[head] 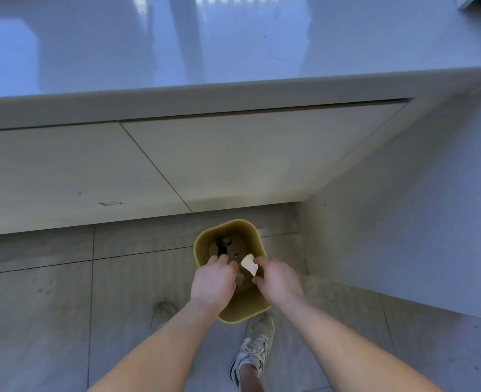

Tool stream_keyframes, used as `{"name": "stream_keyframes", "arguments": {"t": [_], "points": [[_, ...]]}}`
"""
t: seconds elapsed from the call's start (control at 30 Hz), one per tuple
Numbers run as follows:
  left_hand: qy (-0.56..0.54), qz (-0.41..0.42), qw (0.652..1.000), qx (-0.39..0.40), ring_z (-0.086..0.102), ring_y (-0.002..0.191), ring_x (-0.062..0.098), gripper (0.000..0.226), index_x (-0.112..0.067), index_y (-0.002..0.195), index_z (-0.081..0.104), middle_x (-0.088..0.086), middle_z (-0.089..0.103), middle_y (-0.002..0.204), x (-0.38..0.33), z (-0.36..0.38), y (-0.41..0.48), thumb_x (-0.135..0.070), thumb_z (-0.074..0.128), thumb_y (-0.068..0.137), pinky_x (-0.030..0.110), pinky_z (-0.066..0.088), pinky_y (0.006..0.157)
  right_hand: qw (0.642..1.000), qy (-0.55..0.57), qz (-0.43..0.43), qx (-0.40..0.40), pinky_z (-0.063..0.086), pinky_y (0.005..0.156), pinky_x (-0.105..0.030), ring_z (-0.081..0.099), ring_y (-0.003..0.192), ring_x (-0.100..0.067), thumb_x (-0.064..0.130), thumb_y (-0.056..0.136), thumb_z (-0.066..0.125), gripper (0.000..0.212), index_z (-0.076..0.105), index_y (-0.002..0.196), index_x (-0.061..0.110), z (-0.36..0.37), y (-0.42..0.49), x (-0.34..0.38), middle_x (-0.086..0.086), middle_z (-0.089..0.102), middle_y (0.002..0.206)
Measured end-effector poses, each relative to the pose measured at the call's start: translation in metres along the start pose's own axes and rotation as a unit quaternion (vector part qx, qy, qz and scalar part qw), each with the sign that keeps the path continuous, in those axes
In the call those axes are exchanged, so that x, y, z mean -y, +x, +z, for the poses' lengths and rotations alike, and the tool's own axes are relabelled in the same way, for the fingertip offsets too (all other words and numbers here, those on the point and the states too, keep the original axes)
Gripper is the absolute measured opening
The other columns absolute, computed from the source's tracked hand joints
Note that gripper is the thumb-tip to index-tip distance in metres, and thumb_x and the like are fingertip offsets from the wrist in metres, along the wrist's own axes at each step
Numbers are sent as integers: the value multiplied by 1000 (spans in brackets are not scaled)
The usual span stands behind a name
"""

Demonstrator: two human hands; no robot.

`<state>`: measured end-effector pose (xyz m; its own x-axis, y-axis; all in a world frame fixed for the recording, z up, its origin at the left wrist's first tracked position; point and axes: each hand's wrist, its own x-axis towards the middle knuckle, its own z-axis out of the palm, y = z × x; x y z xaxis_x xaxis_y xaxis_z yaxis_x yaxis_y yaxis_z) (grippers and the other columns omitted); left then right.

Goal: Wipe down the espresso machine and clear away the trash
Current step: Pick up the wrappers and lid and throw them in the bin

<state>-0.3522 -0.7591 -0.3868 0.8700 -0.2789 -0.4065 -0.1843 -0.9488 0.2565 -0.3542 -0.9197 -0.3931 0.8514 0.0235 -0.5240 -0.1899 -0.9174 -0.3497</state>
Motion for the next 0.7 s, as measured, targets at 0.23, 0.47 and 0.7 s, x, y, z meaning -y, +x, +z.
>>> {"name": "stream_keyframes", "arguments": {"t": [0.23,0.47,0.7], "points": [[4,-28,999,-14,59,91,17,25,-26,111,60,-3,61,102,10,-3,7,-31,62,87,32,52,74,1000,0,-9,-19,56,79,-27,66,96,-15,32,91,63,37,58,127,31,-2,4,3,5,64,116],[15,-30,999,-24,61,95,19,27,-26,111,60,-3,62,104,15,-19,5,-35,60,86,35,52,80,999,-8,-29,-30,57,80,-26,64,95,-13,34,91,63,34,58,125,31,-20,3,18,7,64,112],[11,-40,999,-21,59,103,19,28,-28,114,58,-4,61,111,11,-70,-24,-38,55,88,37,51,88,996,-30,-60,-54,56,79,-26,63,100,-12,42,90,60,36,56,125,34,-68,-28,40,9,63,116]]}}
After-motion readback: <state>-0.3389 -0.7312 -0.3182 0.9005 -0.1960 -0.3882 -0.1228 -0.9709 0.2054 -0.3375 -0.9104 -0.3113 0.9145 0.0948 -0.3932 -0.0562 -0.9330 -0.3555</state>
